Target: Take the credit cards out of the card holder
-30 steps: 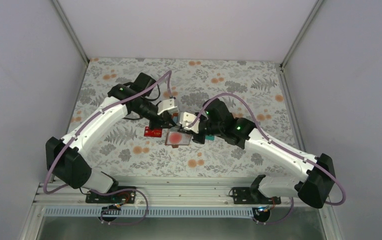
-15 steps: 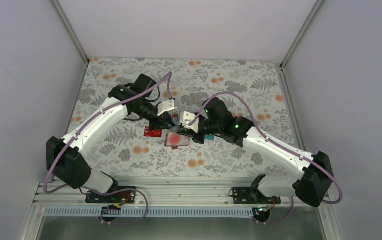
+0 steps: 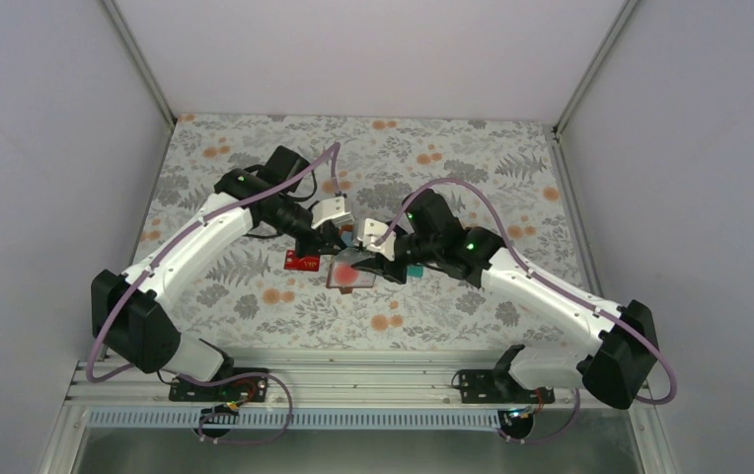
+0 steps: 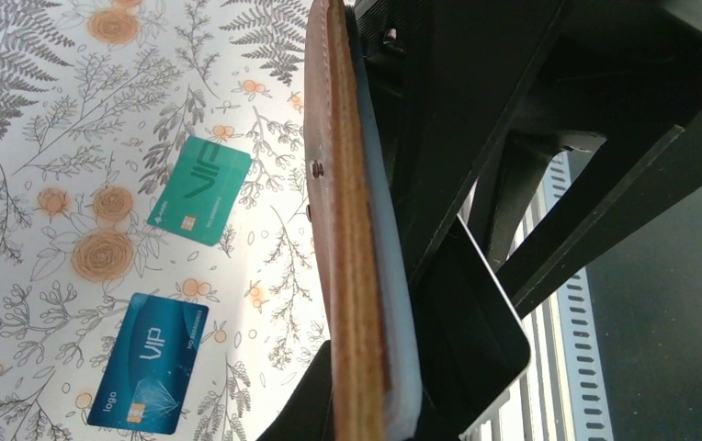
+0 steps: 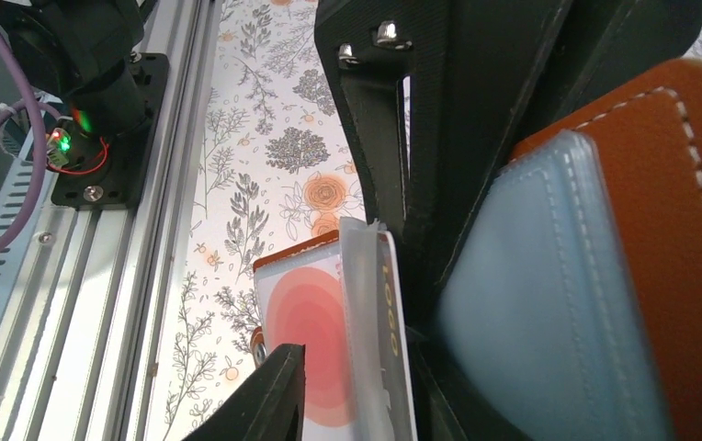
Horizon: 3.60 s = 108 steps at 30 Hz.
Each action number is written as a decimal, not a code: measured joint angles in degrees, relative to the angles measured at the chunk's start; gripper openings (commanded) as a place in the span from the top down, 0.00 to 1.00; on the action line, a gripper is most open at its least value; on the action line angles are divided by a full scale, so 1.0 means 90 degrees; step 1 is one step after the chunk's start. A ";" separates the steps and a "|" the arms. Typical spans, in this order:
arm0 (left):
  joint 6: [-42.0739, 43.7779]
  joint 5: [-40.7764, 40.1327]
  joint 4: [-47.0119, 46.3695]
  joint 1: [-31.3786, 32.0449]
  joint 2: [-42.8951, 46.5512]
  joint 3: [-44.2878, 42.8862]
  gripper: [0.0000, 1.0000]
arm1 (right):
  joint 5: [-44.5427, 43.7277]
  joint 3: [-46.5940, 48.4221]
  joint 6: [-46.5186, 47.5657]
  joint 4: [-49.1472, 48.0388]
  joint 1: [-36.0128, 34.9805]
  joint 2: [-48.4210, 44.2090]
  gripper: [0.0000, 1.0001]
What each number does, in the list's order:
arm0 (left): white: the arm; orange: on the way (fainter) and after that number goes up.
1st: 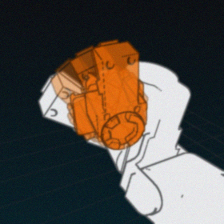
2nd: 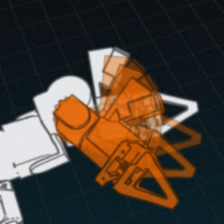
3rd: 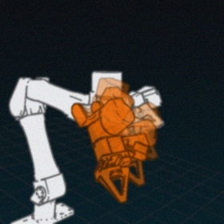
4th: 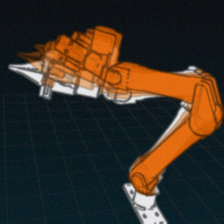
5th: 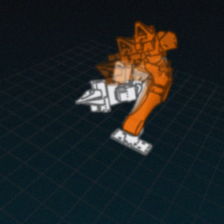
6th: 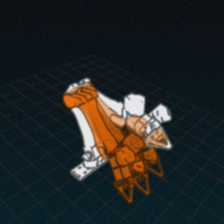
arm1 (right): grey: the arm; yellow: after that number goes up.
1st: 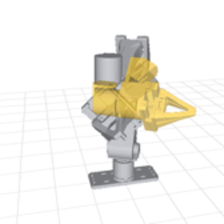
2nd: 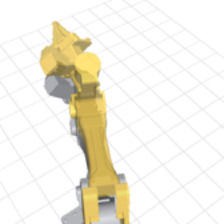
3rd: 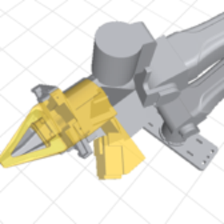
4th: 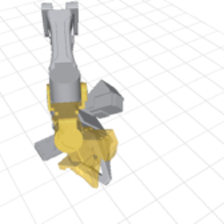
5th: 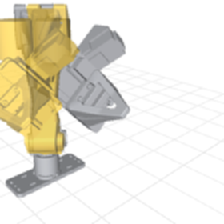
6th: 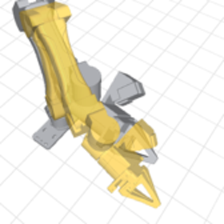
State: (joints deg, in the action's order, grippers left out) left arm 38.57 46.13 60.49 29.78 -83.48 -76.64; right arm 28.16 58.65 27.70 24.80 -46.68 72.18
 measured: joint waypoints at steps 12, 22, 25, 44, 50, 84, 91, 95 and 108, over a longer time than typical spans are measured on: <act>-0.0007 -0.0063 0.0027 0.0007 0.0000 0.0005 0.98 | 0.0352 0.0158 -0.0022 0.0192 0.0041 0.0141 0.61; 0.0034 0.0053 0.0061 0.0007 0.0000 0.0005 0.98 | 0.0423 0.0163 -0.0039 0.0182 0.0041 0.0002 0.53; 0.0041 0.0102 0.0083 0.0019 0.0000 0.0005 0.98 | 0.0393 0.0163 -0.0017 0.0170 0.0041 -0.0158 0.52; 0.0066 0.0277 0.0233 0.0066 0.0000 0.0005 0.98 | 0.0406 -0.0024 0.0359 0.0075 0.0010 -0.0180 0.71; 0.0078 0.0155 0.0321 0.0063 -0.0002 0.0005 0.97 | 0.0202 -0.0095 0.0578 0.0138 -0.0126 0.0019 0.66; -0.0333 0.0109 0.0175 -0.0036 -0.0070 0.0005 0.98 | -0.2635 0.0202 0.0653 0.0486 -0.1610 0.0889 0.91; -0.0216 0.0245 0.0211 -0.0053 -0.0070 -0.0027 0.32 | -0.2686 0.0398 0.0418 0.0444 -0.1549 0.1020 0.96; -0.0204 0.0311 0.0083 -0.0282 -0.0080 -0.0386 0.00 | -0.1892 0.0155 0.0175 0.0272 -0.1183 0.0585 0.96; 0.0068 0.1392 0.0141 -0.1724 0.0022 -0.0733 0.00 | 0.0073 -0.0425 -0.1814 -0.0712 0.0221 -0.0063 0.96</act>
State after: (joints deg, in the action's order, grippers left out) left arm 39.18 58.65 61.76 14.26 -83.29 -83.24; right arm 28.82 54.83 11.38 18.39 -44.69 71.61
